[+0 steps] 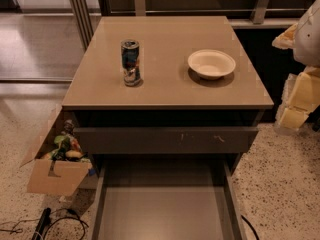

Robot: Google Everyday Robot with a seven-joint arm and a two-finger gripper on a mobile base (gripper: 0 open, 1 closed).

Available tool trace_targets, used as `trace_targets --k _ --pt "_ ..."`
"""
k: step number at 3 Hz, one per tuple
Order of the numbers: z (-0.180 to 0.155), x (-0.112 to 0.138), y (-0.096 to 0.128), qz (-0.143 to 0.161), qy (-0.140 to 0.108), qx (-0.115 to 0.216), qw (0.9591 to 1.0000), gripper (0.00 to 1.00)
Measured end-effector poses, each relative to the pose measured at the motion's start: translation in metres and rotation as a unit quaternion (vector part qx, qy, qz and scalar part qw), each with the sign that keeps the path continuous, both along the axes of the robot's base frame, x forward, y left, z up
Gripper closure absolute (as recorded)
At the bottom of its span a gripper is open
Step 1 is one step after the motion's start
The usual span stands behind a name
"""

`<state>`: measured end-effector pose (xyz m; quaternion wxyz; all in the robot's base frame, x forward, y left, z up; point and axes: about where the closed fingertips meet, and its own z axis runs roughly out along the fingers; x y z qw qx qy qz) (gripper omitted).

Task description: Place redbull can into middle drawer

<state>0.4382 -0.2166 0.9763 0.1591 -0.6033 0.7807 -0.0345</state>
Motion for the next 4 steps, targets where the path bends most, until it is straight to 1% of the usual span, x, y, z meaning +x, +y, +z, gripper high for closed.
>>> trace_targets --k 1,2,3,4 --pt "0.001 0.0 0.0 0.0 -0.001 0.0 1.0 0.0" --pt "0.009 0.022 0.001 0.015 -0.022 0.004 0.9996 0.0" --pt "0.015 0.067 0.008 0.021 -0.063 0.053 0.9964 0.0" --pt "0.018 0.106 0.029 0.021 -0.095 0.136 0.986 0.0"
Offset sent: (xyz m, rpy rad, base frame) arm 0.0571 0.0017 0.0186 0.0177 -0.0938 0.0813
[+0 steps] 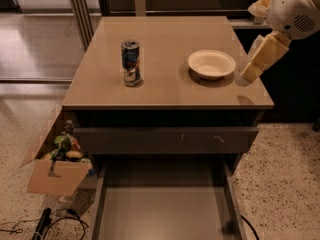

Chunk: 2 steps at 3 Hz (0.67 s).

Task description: Place redbull can into middle drawer

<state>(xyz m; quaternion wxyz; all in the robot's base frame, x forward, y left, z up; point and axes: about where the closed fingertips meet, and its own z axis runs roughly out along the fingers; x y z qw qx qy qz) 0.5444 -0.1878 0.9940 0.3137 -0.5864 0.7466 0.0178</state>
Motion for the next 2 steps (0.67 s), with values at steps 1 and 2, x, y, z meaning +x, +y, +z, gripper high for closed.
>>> trace_targets --k 1,2 --pt "-0.001 0.021 0.025 0.008 -0.008 0.095 0.9954 0.0" --pt "0.004 0.021 0.071 0.045 0.008 0.19 0.9808 0.0"
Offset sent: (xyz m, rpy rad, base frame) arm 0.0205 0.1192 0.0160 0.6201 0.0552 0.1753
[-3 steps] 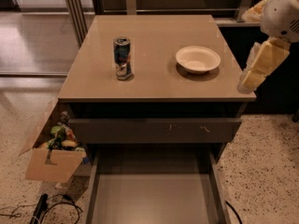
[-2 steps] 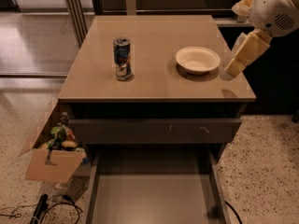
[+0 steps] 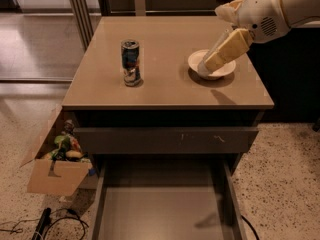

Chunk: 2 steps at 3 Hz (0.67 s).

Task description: Place redbull can into middle drawer

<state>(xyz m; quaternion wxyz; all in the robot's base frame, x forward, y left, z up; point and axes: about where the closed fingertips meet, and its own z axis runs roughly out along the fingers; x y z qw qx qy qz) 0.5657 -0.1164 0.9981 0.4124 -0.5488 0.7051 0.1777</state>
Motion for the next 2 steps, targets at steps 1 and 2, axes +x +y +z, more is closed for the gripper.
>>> trace_targets --k 1,2 --pt "0.0006 -0.0046 0.0327 0.027 0.013 0.042 0.9986 0.0" --pt "0.0006 -0.0046 0.0327 0.027 0.013 0.042 0.9986 0.0"
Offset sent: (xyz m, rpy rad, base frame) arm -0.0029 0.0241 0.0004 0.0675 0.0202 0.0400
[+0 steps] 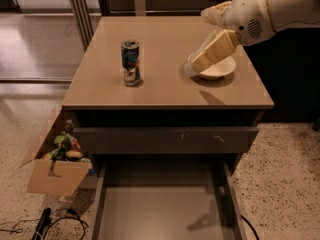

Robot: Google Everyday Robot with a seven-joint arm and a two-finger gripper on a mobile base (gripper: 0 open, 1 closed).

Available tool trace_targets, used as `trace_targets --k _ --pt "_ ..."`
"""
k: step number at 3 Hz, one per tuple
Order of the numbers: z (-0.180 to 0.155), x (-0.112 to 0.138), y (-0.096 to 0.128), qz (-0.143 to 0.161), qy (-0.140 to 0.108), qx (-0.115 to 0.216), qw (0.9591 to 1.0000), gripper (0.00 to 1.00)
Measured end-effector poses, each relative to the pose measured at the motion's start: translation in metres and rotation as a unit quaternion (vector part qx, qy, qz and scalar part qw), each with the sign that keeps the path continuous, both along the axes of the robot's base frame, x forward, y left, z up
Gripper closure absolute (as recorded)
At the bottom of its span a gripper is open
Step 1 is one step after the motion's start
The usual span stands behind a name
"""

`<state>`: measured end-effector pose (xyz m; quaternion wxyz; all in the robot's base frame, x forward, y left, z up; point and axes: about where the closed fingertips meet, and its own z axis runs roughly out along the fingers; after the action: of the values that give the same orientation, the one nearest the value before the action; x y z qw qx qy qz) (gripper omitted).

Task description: Place redbull can into middle drawer

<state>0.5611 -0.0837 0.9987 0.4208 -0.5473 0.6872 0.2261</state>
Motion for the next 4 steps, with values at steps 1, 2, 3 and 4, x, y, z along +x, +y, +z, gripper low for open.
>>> trace_targets --k 1,2,3,4 --pt "-0.02 0.001 0.019 0.0 0.006 0.026 0.9996 0.0" --pt "-0.051 0.013 0.051 -0.004 0.015 0.069 0.9975 0.0" --pt "-0.073 0.029 0.074 -0.014 0.013 0.109 0.9939 0.0" --pt "-0.09 0.063 0.091 -0.033 -0.008 0.134 0.9904 0.0"
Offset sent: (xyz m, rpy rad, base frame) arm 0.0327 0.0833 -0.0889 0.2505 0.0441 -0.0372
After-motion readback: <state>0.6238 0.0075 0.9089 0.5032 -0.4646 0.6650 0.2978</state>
